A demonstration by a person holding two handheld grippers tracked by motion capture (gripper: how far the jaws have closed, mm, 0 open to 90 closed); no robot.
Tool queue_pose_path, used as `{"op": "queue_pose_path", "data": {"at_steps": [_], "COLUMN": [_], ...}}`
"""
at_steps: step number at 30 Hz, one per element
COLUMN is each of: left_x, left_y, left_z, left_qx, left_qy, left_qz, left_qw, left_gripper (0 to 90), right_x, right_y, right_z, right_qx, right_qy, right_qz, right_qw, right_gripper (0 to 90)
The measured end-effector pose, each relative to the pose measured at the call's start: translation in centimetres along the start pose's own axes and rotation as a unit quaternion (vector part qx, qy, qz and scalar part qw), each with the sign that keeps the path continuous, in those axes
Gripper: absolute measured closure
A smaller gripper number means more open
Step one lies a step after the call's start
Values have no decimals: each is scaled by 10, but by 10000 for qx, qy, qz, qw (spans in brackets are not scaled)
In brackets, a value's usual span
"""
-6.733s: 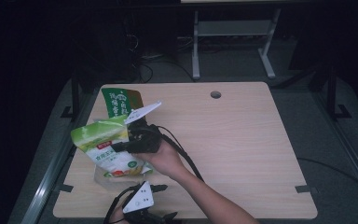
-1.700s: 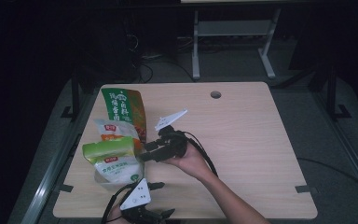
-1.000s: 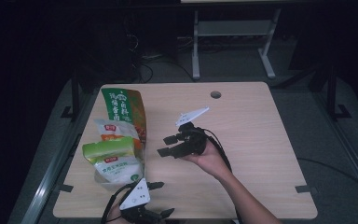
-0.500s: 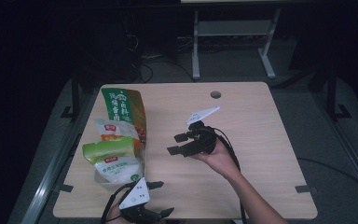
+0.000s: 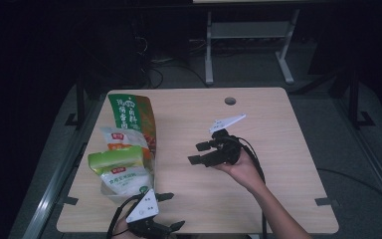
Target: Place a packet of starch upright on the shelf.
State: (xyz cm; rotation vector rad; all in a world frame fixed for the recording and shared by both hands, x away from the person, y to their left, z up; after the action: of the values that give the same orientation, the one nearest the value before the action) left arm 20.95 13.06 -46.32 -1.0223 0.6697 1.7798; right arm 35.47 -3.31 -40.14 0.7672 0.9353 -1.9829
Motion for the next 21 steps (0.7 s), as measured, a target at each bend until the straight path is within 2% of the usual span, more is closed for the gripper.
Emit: {"op": "queue_pose_path", "data": {"at_steps": [6,21], "left_x": [0,0], "left_y": [-1,-2], "left_z": [0,2], "left_qx": [-17,-35], "left_qy": [-10,-33], "left_qz": [-41,-38], "left_qw": [10000,10000], "left_gripper": [174,174], "right_x": [7,25], "right_y": [5,17], "right_z": [6,25], "right_qx": [100,255], "right_qy": [-30,43], "right_qz": [-21,-278], "right_qw": [9999,9993], "right_gripper": [347,331]}}
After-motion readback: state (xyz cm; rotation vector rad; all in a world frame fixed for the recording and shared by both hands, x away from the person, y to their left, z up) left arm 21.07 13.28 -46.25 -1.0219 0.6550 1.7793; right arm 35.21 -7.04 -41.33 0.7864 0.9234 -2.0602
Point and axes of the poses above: each handheld gripper's, and its own axes: z roughly backward along the jaws, x roughly out of its underside, y roughly to its right, the point moved 6 cm from there along -z, roughly forward along the jaws, and after that the axes turned 1 degree about -z, right-handed, at the moved point
